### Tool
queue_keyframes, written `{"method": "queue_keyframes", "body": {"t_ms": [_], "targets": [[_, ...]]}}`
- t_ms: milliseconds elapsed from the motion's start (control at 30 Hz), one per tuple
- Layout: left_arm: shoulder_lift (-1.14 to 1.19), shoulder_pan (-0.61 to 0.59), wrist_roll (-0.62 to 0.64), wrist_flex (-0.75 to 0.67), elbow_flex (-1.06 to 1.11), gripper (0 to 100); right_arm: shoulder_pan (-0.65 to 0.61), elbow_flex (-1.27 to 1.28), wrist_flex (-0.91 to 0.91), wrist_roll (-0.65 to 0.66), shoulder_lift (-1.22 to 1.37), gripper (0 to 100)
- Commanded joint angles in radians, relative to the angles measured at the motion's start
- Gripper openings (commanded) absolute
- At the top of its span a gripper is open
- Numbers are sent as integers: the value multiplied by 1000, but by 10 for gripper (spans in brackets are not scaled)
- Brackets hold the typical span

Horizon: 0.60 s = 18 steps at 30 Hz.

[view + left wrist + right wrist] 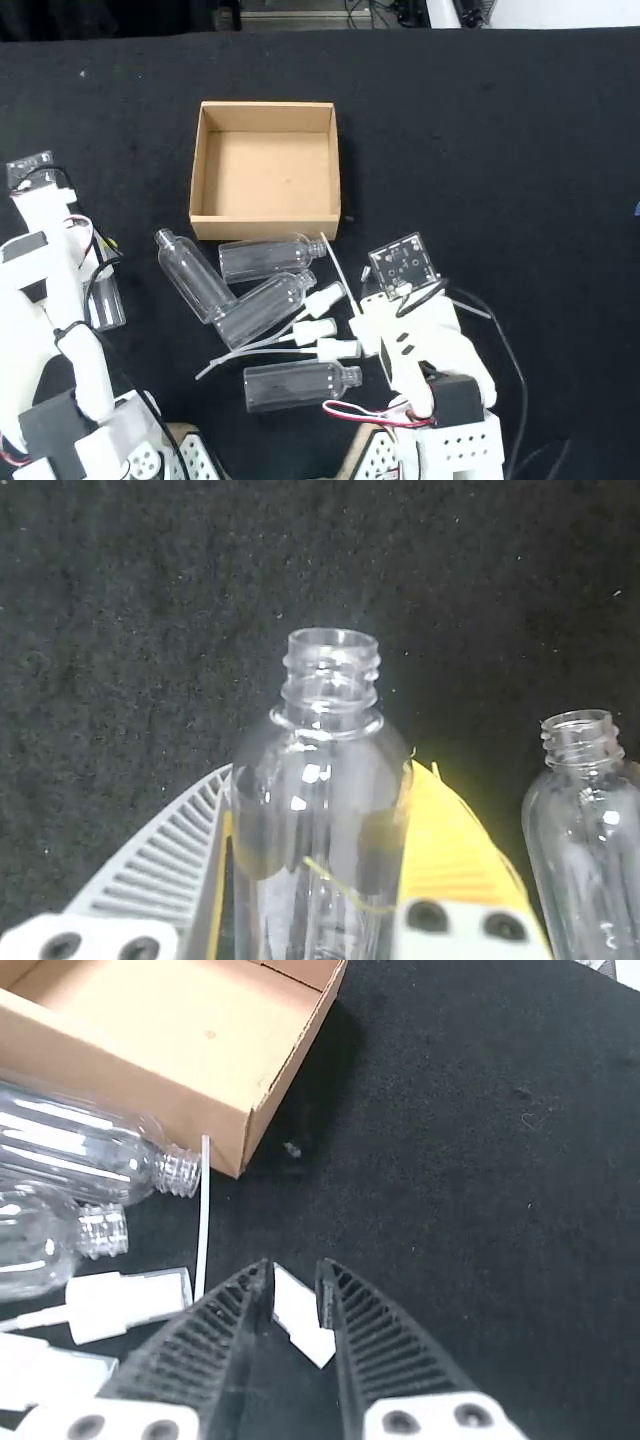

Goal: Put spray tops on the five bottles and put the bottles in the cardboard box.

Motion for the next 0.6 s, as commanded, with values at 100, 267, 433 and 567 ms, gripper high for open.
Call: {"method": "queue_keyframes", "body": {"t_ms": [100,267,433,567], "targets": [[-40,-7,61,-21,2,30,68,-114,8,-6,-10,70],[-245,13,74,-28,120,29,87,-166,5,-5,67,70],[-419,24,75,-31,209,29,89,-305,8,-6,312,70],[-420,22,75,-55,236,29,89,-390,8,2,512,70]]}}
